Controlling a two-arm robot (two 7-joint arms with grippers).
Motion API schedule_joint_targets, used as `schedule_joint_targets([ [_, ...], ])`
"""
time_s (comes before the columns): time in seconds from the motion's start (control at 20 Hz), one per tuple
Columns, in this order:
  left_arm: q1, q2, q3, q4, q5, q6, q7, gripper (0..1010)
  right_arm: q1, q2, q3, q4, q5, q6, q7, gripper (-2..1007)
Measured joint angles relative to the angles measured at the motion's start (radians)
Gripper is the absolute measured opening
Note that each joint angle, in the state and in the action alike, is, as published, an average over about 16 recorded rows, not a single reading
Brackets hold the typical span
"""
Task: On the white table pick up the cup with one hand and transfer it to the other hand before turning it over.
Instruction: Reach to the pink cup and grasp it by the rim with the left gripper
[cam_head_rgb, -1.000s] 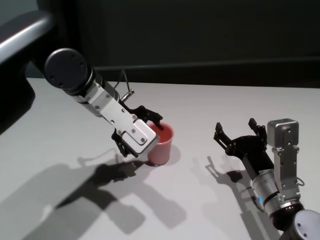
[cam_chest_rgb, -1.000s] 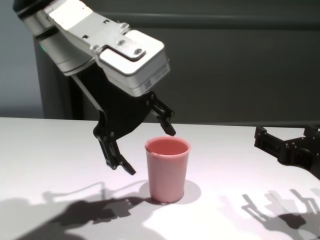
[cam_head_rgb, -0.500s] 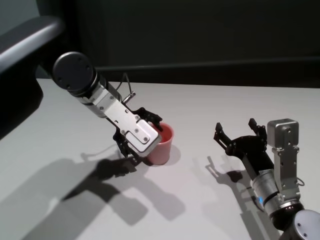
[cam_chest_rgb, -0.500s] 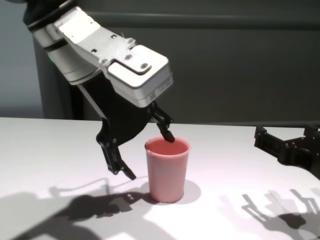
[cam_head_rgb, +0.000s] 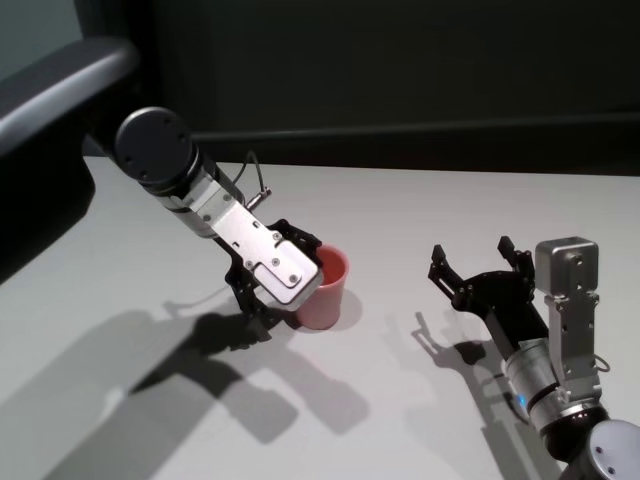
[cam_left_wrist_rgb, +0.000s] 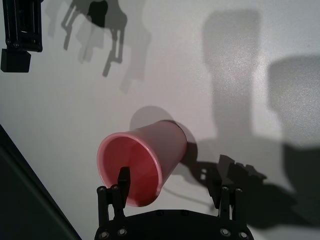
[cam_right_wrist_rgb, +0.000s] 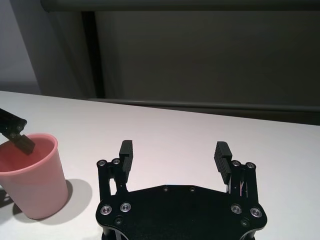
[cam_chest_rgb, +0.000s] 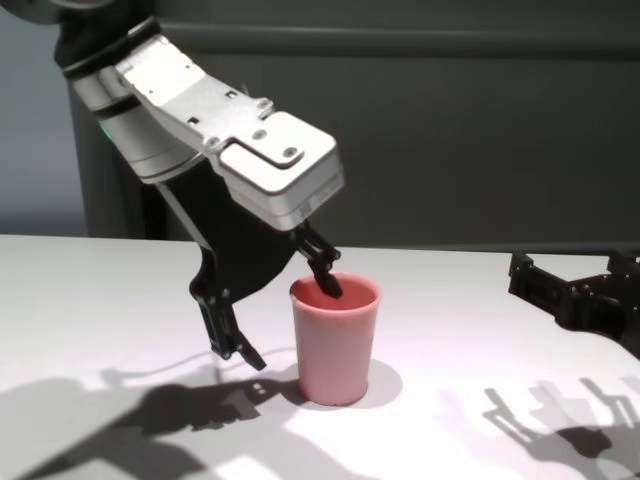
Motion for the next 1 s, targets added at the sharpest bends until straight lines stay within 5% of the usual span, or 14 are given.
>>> schedule_joint_targets([
  [1.0, -0.014, -0.014, 0.038, 0.030, -0.036, 0.015, 0.012, 1001, 0.000, 0.000, 0.000, 0.000, 0.000, 0.000, 0.000, 1003],
])
